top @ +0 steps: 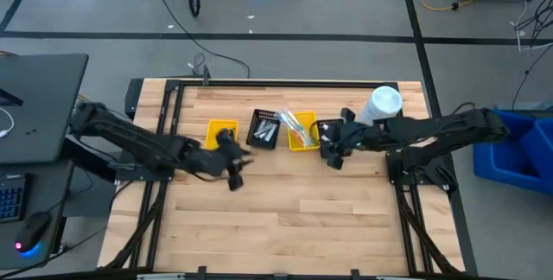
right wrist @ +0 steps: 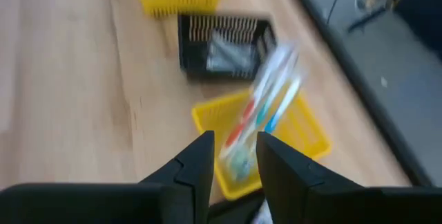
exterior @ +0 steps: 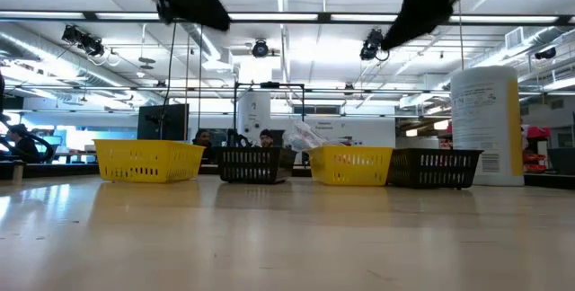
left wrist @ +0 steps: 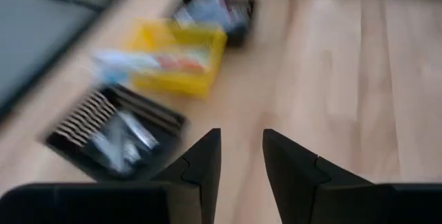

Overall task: Pick & Place Travel size toiletries
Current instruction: Return to Home Position

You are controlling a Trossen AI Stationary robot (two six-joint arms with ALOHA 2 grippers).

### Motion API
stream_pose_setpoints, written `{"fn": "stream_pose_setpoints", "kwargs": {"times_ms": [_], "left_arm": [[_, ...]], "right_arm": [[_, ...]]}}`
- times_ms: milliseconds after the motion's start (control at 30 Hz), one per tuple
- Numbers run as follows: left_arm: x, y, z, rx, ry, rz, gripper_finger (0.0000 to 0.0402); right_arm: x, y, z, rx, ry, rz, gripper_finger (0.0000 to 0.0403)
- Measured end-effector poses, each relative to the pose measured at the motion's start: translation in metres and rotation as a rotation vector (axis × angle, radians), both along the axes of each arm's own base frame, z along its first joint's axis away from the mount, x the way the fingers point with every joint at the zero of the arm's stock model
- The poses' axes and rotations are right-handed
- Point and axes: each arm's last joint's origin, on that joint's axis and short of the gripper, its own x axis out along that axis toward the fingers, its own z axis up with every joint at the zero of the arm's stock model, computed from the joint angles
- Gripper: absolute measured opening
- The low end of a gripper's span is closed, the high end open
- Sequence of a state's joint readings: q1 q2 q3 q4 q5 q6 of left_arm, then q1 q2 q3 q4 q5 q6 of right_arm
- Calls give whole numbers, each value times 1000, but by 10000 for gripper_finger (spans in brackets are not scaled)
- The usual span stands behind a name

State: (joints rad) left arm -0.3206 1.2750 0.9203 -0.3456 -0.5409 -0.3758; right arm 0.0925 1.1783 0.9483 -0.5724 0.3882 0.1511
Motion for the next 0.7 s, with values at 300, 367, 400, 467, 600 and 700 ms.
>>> {"fn": "stream_pose_setpoints", "kwargs": {"times_ms": [300,367,400,467,600,700], "left_arm": [[-81,24,29,50,-265,-14,116],[-95,28,21,28,-330,-44,116],[-102,30,14,17,-363,-64,116],[-113,33,2,2,-429,-112,116],[-130,38,-20,1,-563,-147,116],[-140,42,-34,24,-613,-134,116]], "right_arm": [[-57,8,33,7,-307,301,124],[-72,6,31,10,-370,322,126],[-79,5,27,12,-386,320,127],[-94,3,20,22,-418,304,130],[-117,0,9,21,-517,312,134],[-131,-1,-2,17,-561,338,135]]}}
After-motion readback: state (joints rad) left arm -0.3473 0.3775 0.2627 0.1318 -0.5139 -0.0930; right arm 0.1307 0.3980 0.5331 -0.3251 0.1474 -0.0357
